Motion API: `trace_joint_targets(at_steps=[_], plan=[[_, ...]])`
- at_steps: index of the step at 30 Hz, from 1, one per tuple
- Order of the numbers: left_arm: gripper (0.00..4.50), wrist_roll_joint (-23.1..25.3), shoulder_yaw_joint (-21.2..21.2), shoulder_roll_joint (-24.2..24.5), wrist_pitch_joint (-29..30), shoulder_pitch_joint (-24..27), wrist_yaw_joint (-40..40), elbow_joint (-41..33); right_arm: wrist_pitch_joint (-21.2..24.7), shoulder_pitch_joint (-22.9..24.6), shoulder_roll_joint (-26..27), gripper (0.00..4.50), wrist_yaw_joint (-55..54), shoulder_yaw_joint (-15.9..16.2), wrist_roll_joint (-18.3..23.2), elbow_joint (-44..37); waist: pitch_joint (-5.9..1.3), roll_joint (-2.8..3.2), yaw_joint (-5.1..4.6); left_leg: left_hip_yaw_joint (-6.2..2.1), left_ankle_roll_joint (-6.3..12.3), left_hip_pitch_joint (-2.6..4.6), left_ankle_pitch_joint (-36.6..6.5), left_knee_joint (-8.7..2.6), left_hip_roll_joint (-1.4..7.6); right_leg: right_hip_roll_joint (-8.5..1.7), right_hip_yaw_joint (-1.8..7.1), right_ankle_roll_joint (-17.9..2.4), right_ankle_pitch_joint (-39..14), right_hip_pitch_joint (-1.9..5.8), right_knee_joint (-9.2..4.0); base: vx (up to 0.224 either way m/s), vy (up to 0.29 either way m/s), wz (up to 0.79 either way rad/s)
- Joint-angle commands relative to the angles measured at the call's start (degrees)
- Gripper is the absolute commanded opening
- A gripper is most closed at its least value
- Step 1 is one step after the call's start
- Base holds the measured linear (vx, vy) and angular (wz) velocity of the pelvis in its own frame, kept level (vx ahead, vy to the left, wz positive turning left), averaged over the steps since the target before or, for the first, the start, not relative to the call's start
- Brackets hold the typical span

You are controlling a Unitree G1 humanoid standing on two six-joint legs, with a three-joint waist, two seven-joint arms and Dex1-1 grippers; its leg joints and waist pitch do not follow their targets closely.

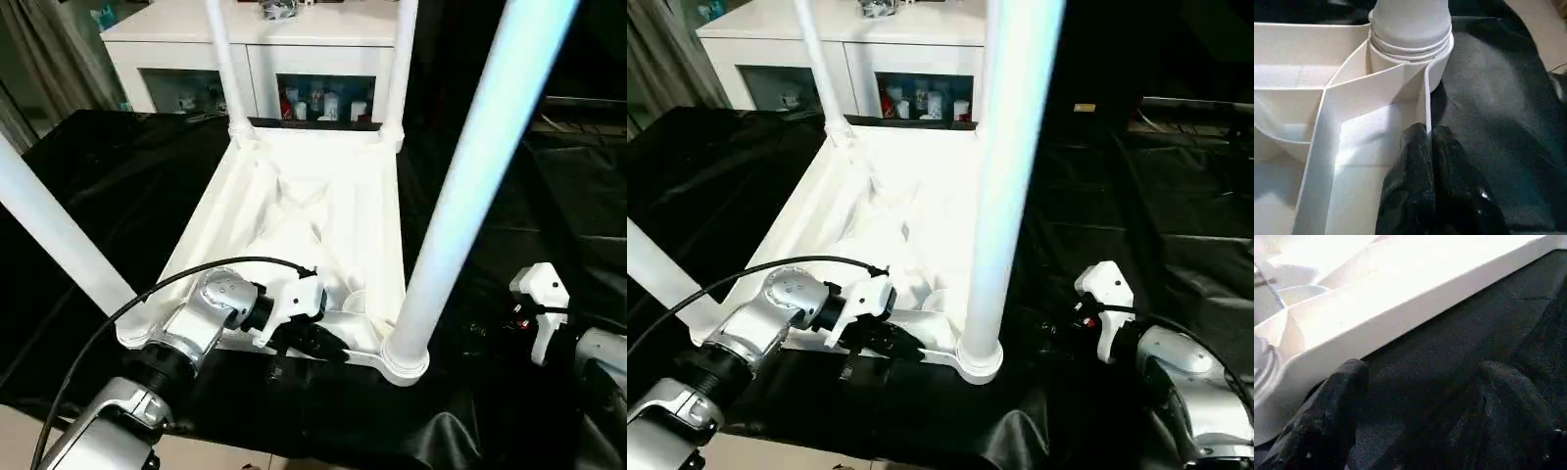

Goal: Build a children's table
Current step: Rotate leg to tighten

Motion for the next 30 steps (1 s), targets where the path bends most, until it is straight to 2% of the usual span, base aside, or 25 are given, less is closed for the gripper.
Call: trace_joint_targets(at_steps=[1,2,5,7,9,11,13,14,15,16,17,18,19,20,21,22,23,24,25,26,27,28,30], plan=[[0.44,-2.8,2.1,-1.5,-0.2,-1.0,0.3,-0.9,-0.1,-0.8,0.3,3.75,-0.4,0.2,0.0,-0.2,-3.10,-1.68,-0.23,-0.31,5.61,0.49,-12.3,-3.49,1.81,-1.61,1.52,-13.3,-13.3,2.69,-3.65,0.000,0.000,0.00],[0.44,-4.3,3.3,-1.9,1.4,-0.4,0.4,-2.5,0.2,-0.4,0.6,3.75,-0.9,-0.1,0.1,-1.3,-3.15,-1.66,-0.27,-0.32,5.60,0.40,-12.0,-3.45,1.75,-1.63,1.52,-13.2,-13.6,2.77,-3.64,0.000,0.000,0.00],[0.83,-6.4,5.2,-2.4,2.2,0.8,1.1,-5.3,0.1,0.1,1.0,3.75,-2.0,-1.0,0.5,-2.2,-3.25,-1.50,-0.34,-0.34,5.74,0.38,-11.4,-3.39,1.90,-1.64,1.51,-14.3,-11.7,2.81,-3.38,0.000,0.000,0.00],[0.92,-9.2,7.6,-2.0,4.2,1.9,1.4,-9.2,0.1,0.6,1.4,3.75,-3.1,-2.0,1.0,-3.0,-3.19,-1.49,-0.69,-0.30,6.31,0.17,-11.0,-3.36,1.73,-1.49,1.42,-14.4,-11.2,2.89,-3.37,0.000,0.000,0.00],[0.99,-10.4,8.7,-1.3,4.8,2.6,1.9,-11.7,0.0,1.0,1.8,3.75,-4.3,-2.9,1.3,-3.9,-3.19,-1.47,-0.96,-0.25,6.34,0.27,-11.6,-3.30,1.67,-1.40,1.39,-13.9,-12.4,2.84,-3.48,0.000,0.000,0.00],[1.30,-11.7,9.7,-0.8,5.8,3.2,2.5,-13.8,-0.1,1.3,2.4,3.75,-5.3,-3.7,1.6,-4.4,-3.16,-1.25,-1.24,-0.29,6.22,0.24,-11.8,-3.40,1.69,-1.37,1.37,-13.5,-13.2,2.84,-3.55,0.000,0.000,0.00],[1.32,-14.9,12.7,0.0,9.1,5.1,5.0,-18.9,-0.8,2.5,3.9,3.75,-8.9,-5.0,0.8,-6.2,-3.17,-1.14,-1.53,-0.38,5.72,0.35,-12.2,-3.50,1.82,-1.31,1.38,-13.3,-13.5,2.80,-3.51,0.000,0.000,0.00],[1.43,-15.8,15.4,-0.4,10.5,6.4,8.9,-21.2,-2.0,3.2,5.2,3.75,-12.4,-6.1,-0.6,-7.1,-3.15,-0.75,-1.64,-0.45,5.27,0.25,-11.9,-3.60,1.93,-1.39,1.41,-13.6,-12.2,2.77,-3.29,0.000,0.000,0.00],[1.56,-14.9,17.1,-1.3,10.9,7.7,13.2,-21.7,-2.3,3.4,6.7,3.75,-15.9,-7.2,-1.3,-7.6,-3.12,-0.88,-1.92,-0.33,5.07,0.39,-12.8,-3.52,1.75,-1.10,1.28,-13.5,-12.9,2.56,-3.58,0.000,0.000,0.00],[1.56,-14.5,17.7,-1.6,11.2,8.2,14.8,-22.0,-2.3,3.4,7.3,3.75,-17.2,-7.7,-1.6,-7.8,-3.06,-0.60,-2.02,-0.37,4.68,0.36,-13.1,-3.58,1.69,-1.02,1.24,-13.3,-13.1,2.60,-3.59,0.000,0.000,0.00],[1.74,-13.2,19.5,-3.0,9.7,10.5,19.7,-22.8,-2.2,3.8,9.5,3.75,-21.1,-8.9,-2.0,-9.3,-2.99,-0.77,-2.22,-0.32,4.20,0.37,-14.1,-3.60,1.54,-0.96,1.17,-12.5,-14.8,2.57,-3.82,0.000,0.000,0.00],[1.76,-13.2,19.5,-3.0,9.7,10.5,19.7,-22.8,-2.2,3.8,9.5,3.75,-21.1,-8.9,-2.0,-9.3,-2.85,-0.69,-2.34,-0.37,3.83,0.43,-15.1,-3.76,1.54,-0.92,1.13,-11.4,-16.7,2.52,-4.20,0.000,0.000,0.00],[1.76,-11.6,21.4,-4.8,7.7,12.9,25.4,-23.1,-1.9,4.3,11.8,3.75,-24.6,-9.5,-2.3,-10.8,-2.82,-0.72,-2.39,-0.37,3.66,0.43,-15.7,-3.75,1.40,-0.83,1.09,-10.7,-18.0,2.44,-4.30,0.000,0.000,0.00],[1.86,-9.0,23.3,-7.0,7.2,16.2,32.5,-24.7,-1.8,5.1,14.3,3.75,-28.7,-9.9,-3.4,-12.3,-2.83,-0.46,-2.60,-0.46,3.19,0.40,-16.3,-3.87,1.41,-0.75,1.10,-9.0,-19.2,2.36,-4.56,0.000,0.000,0.00],[1.86,-7.6,24.2,-8.0,7.3,18.0,35.9,-25.8,-1.8,5.4,15.6,3.75,-31.0,-9.9,-4.3,-13.0,-2.95,-0.33,-2.65,-0.57,2.79,0.31,-15.8,-3.85,1.66,-0.79,1.18,-8.8,-18.1,2.42,-4.34,0.000,0.000,0.00],[2.13,-7.6,24.2,-8.0,7.3,18.0,35.9,-25.8,-1.8,5.4,15.6,3.75,-31.0,-9.9,-4.3,-13.0,-2.89,-0.38,-2.81,-0.58,2.83,0.16,-15.3,-3.96,1.67,-0.78,1.16,-8.6,-17.3,2.49,-4.40,0.000,0.000,0.00],[2.18,-4.0,26.9,-11.0,8.0,22.5,45.3,-29.5,-0.4,6.3,19.3,3.75,-36.1,-10.5,-4.9,-15.9,-2.97,-0.52,-2.93,-0.61,2.73,0.19,-15.5,-4.00,1.50,-0.65,1.17,-7.9,-17.6,2.31,-4.45,0.000,0.000,0.00],[2.18,-3.6,27.2,-11.4,7.9,23.0,46.3,-30.0,-0.2,6.4,19.7,3.75,-36.6,-10.5,-4.9,-16.3,-2.97,-0.52,-2.93,-0.61,2.73,0.19,-15.5,-4.00,1.50,-0.65,1.17,-7.9,-17.6,2.31,-4.45,0.000,0.000,0.00],[2.19,-2.7,28.7,-12.4,7.5,24.6,49.3,-31.3,0.5,6.7,21.5,3.75,-38.4,-10.1,-5.1,-17.9,-2.89,-1.62,-2.96,-0.62,2.84,-0.06,-15.8,-4.05,1.63,-0.73,1.16,-7.3,-18.5,2.39,-4.50,0.000,0.000,0.00],[2.26,0.3,29.9,-13.2,9.4,26.5,54.6,-33.6,0.5,6.9,22.8,3.75,-40.2,-9.2,-6.5,-19.4,-2.70,-1.07,-3.08,-0.61,2.78,0.11,-16.6,-4.18,1.60,-0.69,1.19,-6.9,-20.2,2.04,-4.73,0.000,0.000,0.00],[2.39,2.3,31.1,-13.5,11.0,27.3,58.1,-35.3,0.6,6.9,23.9,3.75,-41.5,-7.9,-7.8,-20.7,-2.75,-1.59,-3.03,-0.76,2.50,0.01,-16.9,-4.25,1.65,-0.68,1.15,-6.0,-20.9,2.14,-4.64,0.000,0.000,0.00],[2.54,2.3,32.5,-14.3,13.3,27.8,61.2,-38.5,1.9,6.8,24.7,3.75,-42.2,-6.1,-8.8,-22.3,-2.59,-1.46,-3.14,-0.82,2.24,-0.09,-17.1,-4.40,1.73,-0.64,1.17,-5.7,-21.1,2.09,-4.61,0.000,0.000,0.00],[2.58,-2.0,33.6,-15.8,10.8,28.1,60.0,-40.5,3.0,6.3,24.5,3.75,-40.4,-3.1,-8.9,-21.1,-2.47,-1.40,-2.97,-0.92,1.79,0.19,-18.4,-4.43,1.49,-0.73,1.18,-4.6,-23.8,1.78,-5.02,0.000,0.000,0.00]])
